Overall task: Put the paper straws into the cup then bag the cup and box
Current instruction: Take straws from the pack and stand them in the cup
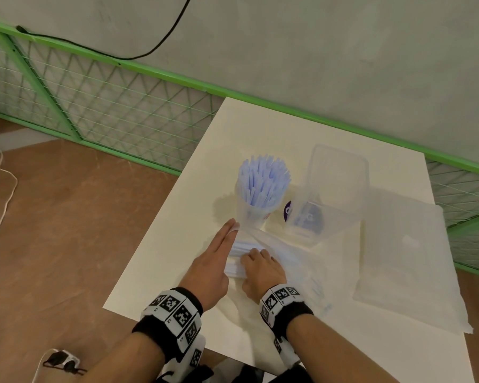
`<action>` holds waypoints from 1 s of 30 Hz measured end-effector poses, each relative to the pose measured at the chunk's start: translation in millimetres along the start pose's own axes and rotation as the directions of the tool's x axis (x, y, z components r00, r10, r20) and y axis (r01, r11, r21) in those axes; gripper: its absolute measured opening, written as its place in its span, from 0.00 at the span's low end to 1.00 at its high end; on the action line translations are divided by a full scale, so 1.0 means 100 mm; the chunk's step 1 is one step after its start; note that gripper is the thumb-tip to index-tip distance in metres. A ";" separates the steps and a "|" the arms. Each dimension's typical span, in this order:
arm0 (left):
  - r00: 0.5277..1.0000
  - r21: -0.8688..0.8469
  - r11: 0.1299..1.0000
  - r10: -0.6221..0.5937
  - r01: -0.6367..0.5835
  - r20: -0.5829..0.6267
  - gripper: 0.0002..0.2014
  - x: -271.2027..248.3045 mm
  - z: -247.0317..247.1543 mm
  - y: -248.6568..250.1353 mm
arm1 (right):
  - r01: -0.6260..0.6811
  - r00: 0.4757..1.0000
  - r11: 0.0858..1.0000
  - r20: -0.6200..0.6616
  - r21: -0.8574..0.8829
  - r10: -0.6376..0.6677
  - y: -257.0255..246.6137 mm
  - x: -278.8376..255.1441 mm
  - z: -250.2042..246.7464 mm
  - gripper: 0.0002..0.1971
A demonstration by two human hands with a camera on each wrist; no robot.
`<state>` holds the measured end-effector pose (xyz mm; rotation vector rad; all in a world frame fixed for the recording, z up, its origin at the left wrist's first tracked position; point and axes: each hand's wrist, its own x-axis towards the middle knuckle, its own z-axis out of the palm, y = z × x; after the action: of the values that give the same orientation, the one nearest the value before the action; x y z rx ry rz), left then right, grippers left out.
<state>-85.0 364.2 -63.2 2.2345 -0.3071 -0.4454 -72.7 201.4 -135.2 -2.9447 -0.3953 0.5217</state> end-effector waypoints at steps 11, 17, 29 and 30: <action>1.000 -0.010 1.000 -0.015 0.015 -0.004 0.51 -0.03 -0.02 0.02 | -0.018 0.999 0.998 -0.044 0.058 0.021 -0.02 0.05 -0.01 0.21; 1.000 -0.013 1.000 -0.004 0.004 -0.010 0.52 -0.04 -0.04 -0.01 | -0.041 0.999 0.999 0.003 -0.005 0.041 -0.02 0.02 0.00 0.15; 1.000 -0.013 1.000 0.000 0.000 -0.012 0.52 -0.05 -0.03 -0.01 | 0.036 0.989 0.980 0.149 -0.195 -0.007 -0.10 0.01 -0.05 0.15; 1.000 -0.010 1.000 -0.003 0.002 -0.013 0.52 -0.05 -0.04 -0.01 | 0.033 0.992 0.988 0.121 -0.154 -0.015 -0.09 -0.01 -0.08 0.15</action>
<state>-88.1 369.1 -60.7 2.2278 -0.2946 -0.4325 -73.5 209.4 -126.0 -3.0616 -0.5063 0.6979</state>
